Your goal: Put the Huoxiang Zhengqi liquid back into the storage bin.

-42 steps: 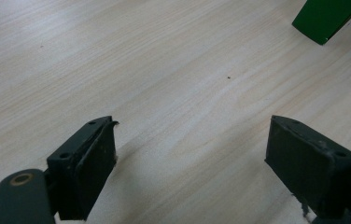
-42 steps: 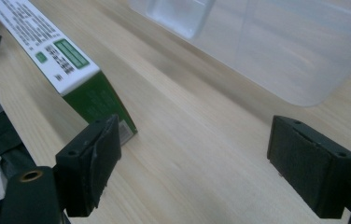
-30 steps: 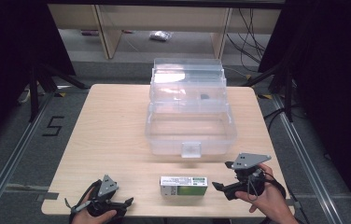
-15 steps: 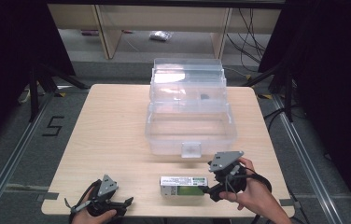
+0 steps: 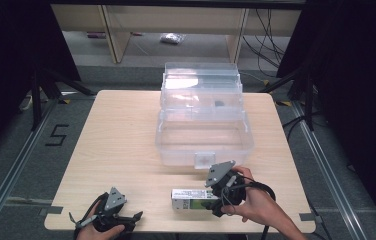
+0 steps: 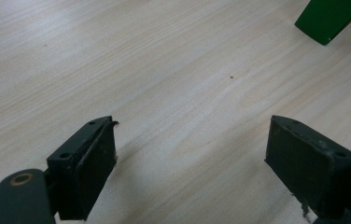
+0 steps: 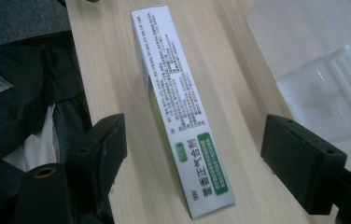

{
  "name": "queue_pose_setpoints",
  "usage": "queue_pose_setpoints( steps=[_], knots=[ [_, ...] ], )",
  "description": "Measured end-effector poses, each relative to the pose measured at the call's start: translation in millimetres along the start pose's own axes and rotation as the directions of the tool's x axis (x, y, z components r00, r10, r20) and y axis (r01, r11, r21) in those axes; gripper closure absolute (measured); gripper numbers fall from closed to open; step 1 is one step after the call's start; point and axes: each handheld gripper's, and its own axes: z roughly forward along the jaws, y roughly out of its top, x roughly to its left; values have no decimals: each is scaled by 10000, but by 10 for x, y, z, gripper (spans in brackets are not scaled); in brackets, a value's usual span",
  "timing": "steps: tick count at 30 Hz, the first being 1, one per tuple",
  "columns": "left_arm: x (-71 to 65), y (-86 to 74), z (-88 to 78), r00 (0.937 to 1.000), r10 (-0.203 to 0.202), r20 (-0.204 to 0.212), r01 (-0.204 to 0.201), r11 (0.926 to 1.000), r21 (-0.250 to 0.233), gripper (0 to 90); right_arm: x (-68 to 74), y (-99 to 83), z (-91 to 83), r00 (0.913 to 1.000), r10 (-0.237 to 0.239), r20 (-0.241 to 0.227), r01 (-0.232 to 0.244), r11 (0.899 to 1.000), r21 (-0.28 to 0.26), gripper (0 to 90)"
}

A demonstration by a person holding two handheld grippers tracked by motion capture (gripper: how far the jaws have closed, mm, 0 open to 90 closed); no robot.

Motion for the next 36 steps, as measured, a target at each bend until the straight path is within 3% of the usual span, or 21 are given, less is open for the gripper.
queue_pose_setpoints(
  steps=[2, 4, 6, 7, 10, 11, 15, 17, 18, 20, 21, 22, 23, 24, 29, 32, 33, 34, 36],
  knots=[
    [20, 0, -18, 9997, 247, 2, -247, 9995, 207, 155, -1, 26, 40, 10000, -72, -55, 73, 9998, 166, 237],
    [8, -5, 2, 9999, -24, -100, 23, 10000, -50, 155, 14, 53, 69, 9998, 10, -211, -1, 9990, 442, 243],
    [6, 1, -5, 10000, 36, 1, -36, 10000, 13, 155, 17, 87, 112, 9996, -63, -289, 79, 9984, 565, 246],
    [19, 2, -17, 9997, 258, 2, -258, 9995, 194, 156, 17, 99, 126, 9994, -174, -313, 192, 9981, 591, 247],
    [23, -3, -19, 9997, 248, -73, -247, 9996, 159, 156, 32, 123, 148, 9988, -230, -425, 260, 9971, 718, 250],
    [16, -3, -7, 9999, 62, -87, -62, 10000, -14, 156, 37, 134, 161, 9985, -253, -479, 290, 9965, 780, 253],
    [24, -3, -13, 9997, 206, -91, -205, 9997, 103, 156, 39, 165, 225, 9965, -597, -593, 655, 9927, 1011, 258],
    [17, -1, -8, 9999, 96, -114, -96, 10000, 4, 156, 39, 168, 247, 9976, -441, -542, 502, 9920, 1162, 264],
    [13, -1, -14, 9999, 146, -6, -146, 9999, 49, 155, 21, 174, 264, 9953, -621, -745, 708, 9901, 1210, 268],
    [22, -3, -15, 9998, 206, -85, -205, 9997, 147, 156, 35, 173, 281, 9976, -357, -601, 438, 9893, 1394, 274],
    [16, -3, -4, 9999, 84, -98, -84, 10000, 12, 156, 14, 181, 301, 9952, -651, -734, 750, 9871, 1412, 278],
    [16, -1, -1, 9999, 88, -102, -88, 10000, 3, 155, 20, 182, 315, 9971, -420, -629, 512, 9868, 1539, 283],
    [16, 4, -14, 9998, 183, 8, -183, 9997, 140, 155, 3, 192, 336, 9955, -629, -711, 733, 9853, 1546, 288],
    [19, 3, -18, 9996, 276, 8, -276, 9994, 190, 156, 12, 195, 340, 9969, -452, -637, 551, 9851, 1628, 298],
    [19, -1, -8, 9998, 149, -115, -150, 9999, -9, 156, -30, 221, 430, 9952, -639, -737, 771, 9779, 1945, 335],
    [23, -1, -18, 9997, 210, -86, -209, 9997, 97, 156, -12, 225, 460, 9987, -262, -448, 361, 9711, 2360, 366],
    [14, -1, -10, 9999, 74, -87, -74, 10000, -19, 156, -28, 226, 469, 9982, -394, -448, 491, 9693, 2408, 372],
    [17, 2, -14, 9998, 181, -115, -181, 9998, 18, 156, -60, 233, 493, 9940, -889, -630, 1007, 9702, 2206, 384],
    [15, -1, -13, 9998, 185, -98, -185, 9998, 50, 156, -26, 240, 484, 9975, -504, -487, 609, 9668, 2480, 412]
  ],
)
